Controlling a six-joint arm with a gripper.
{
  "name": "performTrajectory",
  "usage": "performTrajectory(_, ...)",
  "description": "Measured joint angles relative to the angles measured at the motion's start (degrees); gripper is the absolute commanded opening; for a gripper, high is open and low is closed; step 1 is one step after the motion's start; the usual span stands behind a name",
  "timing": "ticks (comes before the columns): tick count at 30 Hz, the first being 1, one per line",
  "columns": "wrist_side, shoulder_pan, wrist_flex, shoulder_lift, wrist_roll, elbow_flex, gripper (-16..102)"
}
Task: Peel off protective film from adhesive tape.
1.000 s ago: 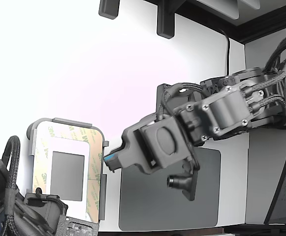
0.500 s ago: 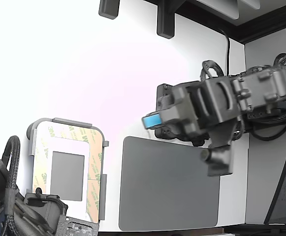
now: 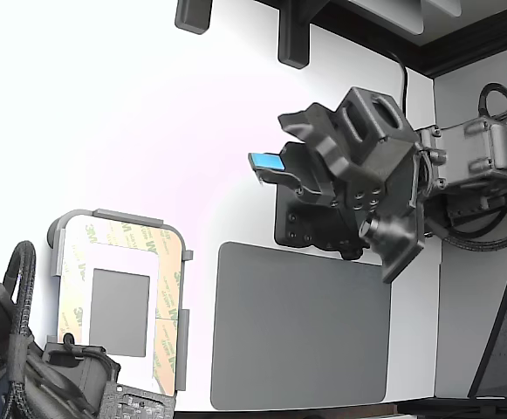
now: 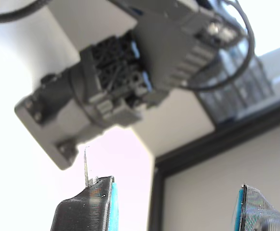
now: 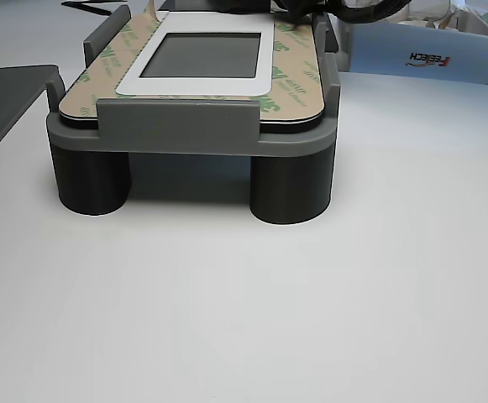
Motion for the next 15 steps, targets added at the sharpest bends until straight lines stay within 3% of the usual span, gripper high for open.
performTrajectory(4,11.60,2.29,10.37,0.09,20.57,-3.87,100)
performTrajectory(7,16.26,2.29,20.04,0.09,37.97,-5.27,100)
performTrajectory(15,14.50,2.29,36.12,0.09,65.92,-4.39,100)
